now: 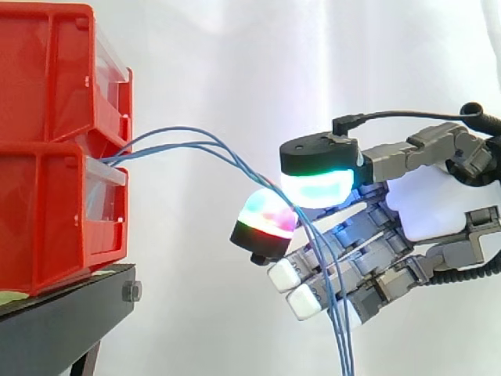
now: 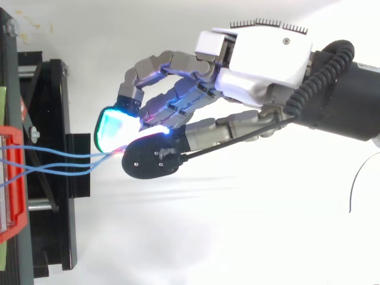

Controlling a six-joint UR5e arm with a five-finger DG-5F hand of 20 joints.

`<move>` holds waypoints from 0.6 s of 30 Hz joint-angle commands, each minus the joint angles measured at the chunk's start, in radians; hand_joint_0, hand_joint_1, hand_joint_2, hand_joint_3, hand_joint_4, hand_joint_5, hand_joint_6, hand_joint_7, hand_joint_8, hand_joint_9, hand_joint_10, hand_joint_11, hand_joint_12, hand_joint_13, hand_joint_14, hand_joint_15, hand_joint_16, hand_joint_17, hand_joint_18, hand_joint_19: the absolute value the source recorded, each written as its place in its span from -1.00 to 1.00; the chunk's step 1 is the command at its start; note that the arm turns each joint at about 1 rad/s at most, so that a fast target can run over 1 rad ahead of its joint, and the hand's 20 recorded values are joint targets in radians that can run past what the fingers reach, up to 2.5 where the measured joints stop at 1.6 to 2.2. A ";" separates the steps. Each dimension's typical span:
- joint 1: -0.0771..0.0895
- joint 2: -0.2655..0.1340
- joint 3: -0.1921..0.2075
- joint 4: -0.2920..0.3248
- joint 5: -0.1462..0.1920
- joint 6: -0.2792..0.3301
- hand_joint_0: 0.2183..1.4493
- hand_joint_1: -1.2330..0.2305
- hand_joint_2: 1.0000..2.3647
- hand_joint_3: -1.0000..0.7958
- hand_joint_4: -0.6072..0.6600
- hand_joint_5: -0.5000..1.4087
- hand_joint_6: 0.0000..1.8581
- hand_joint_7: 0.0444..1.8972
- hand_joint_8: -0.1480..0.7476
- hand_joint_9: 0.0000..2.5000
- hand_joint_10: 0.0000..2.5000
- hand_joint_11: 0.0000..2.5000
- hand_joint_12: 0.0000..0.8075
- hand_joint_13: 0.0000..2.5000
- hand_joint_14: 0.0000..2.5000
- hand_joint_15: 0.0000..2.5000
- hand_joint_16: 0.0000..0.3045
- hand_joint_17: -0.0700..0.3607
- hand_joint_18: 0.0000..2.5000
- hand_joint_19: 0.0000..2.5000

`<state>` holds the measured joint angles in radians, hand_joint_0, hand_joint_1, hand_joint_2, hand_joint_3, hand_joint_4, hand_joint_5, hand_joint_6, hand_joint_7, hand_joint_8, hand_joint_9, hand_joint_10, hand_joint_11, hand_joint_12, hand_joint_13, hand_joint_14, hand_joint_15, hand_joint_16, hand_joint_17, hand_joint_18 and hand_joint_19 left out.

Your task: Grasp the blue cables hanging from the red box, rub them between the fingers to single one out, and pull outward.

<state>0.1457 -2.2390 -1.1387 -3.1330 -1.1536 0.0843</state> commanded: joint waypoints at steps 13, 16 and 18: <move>0.003 0.001 0.001 -0.001 0.003 0.000 -0.34 0.04 -0.99 -0.06 0.38 -0.59 -0.29 0.18 -0.07 -0.34 -0.99 -0.68 -0.10 -0.37 -0.99 -0.70 -0.65 -0.13 -0.48 -0.57; 0.003 0.001 0.001 -0.001 0.003 0.000 -0.35 0.07 -0.99 -0.09 0.37 -0.59 -0.28 0.17 -0.06 -0.34 -0.99 -0.67 -0.10 -0.37 -0.99 -0.70 -0.65 -0.12 -0.48 -0.57; 0.003 0.001 -0.001 -0.001 0.003 0.000 -0.36 0.08 -0.99 -0.11 0.37 -0.59 -0.28 0.18 -0.06 -0.33 -0.99 -0.67 -0.10 -0.37 -0.99 -0.70 -0.66 -0.13 -0.48 -0.57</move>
<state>0.1485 -2.2387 -1.1385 -3.1339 -1.1506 0.0844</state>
